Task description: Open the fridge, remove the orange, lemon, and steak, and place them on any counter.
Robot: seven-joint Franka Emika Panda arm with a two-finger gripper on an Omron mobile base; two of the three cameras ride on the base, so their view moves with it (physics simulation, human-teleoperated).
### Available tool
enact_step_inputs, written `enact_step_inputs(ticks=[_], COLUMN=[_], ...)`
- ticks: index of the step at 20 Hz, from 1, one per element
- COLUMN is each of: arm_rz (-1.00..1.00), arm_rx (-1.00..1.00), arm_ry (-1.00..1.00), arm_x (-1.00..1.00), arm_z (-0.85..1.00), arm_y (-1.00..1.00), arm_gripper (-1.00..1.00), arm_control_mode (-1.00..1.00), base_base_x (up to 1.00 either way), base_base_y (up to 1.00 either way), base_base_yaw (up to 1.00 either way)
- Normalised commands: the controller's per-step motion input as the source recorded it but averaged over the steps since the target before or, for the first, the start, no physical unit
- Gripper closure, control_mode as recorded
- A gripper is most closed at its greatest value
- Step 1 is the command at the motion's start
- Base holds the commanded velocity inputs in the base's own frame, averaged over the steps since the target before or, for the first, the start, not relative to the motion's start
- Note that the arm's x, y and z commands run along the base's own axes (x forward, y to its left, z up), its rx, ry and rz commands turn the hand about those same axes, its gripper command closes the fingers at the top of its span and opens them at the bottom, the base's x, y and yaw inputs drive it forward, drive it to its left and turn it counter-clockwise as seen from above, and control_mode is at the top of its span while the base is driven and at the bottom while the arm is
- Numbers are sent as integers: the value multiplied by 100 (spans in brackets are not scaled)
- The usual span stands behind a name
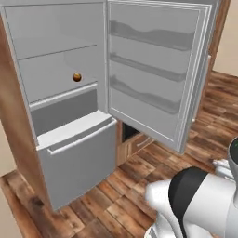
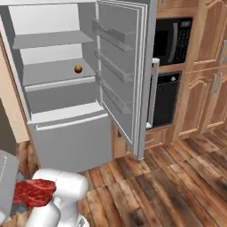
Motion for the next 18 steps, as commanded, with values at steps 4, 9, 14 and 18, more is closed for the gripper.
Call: enact_step_inputs(ticks=[4,9,14,18], arm_rz=[0,0,0,0], arm_rx=[0,0,0,0], arm_ry=[0,0,0,0], arm_x=[0,0,0,0], arm_z=[0,0,0,0], arm_y=[0,0,0,0], arm_gripper=[100,100,100,100], arm_control_mode=[100,100,100,100], base_base_x=[0,6,44,73], base_base_y=[-29,-58,-96,-100], base_base_yaw=[-78,-65,-36,-16])
